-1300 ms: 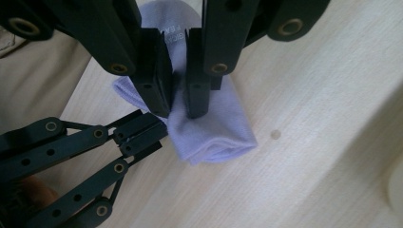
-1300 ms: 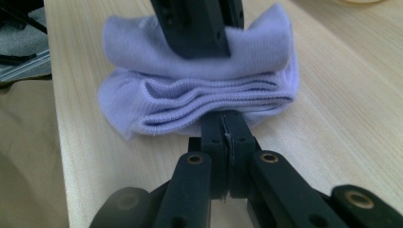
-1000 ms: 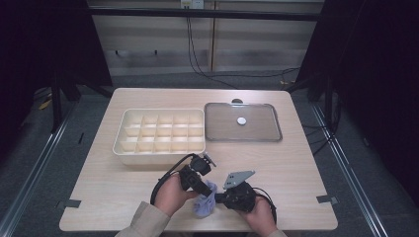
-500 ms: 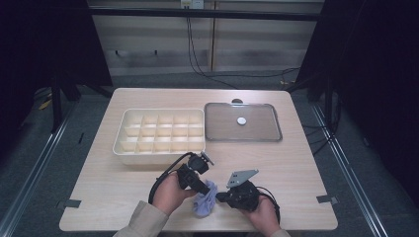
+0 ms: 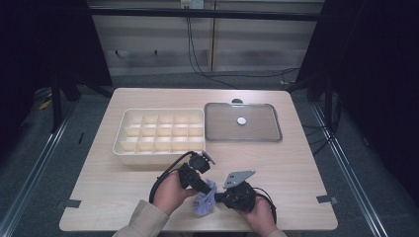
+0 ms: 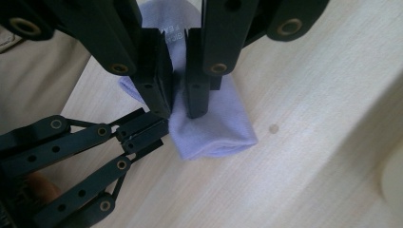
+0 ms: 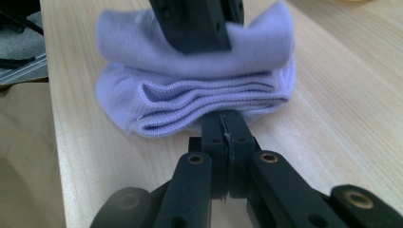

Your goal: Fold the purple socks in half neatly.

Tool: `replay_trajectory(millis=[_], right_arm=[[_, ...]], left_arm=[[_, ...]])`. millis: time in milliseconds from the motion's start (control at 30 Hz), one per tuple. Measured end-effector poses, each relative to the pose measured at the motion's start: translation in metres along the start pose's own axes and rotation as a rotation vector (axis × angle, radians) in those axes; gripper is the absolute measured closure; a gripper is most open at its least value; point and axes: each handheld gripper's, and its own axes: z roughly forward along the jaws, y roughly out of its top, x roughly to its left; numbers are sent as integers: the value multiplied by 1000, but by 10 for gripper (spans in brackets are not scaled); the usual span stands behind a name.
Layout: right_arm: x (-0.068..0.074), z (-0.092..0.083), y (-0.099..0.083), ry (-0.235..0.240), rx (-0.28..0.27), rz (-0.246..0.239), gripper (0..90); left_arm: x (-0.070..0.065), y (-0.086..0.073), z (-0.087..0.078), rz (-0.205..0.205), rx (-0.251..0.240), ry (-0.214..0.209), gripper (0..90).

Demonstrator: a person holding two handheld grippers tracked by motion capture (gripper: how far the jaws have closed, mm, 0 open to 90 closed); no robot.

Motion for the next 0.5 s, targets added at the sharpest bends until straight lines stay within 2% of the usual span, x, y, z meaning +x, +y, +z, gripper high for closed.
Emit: replay_trajectory(millis=[67, 167, 367, 500], right_arm=[[0, -1, 0, -1, 5, 11, 880], [-1, -3, -1, -21, 11, -9, 856], [-10, -11, -6, -60, 11, 33, 851], [-13, -13, -8, -67, 7, 48, 843]], left_arm=[[0, 0, 3, 8, 4, -1, 811], [1, -1, 7, -1, 12, -4, 811], [-2, -1, 13, 7, 15, 15, 807], [-2, -3, 18, 11, 18, 16, 799]])
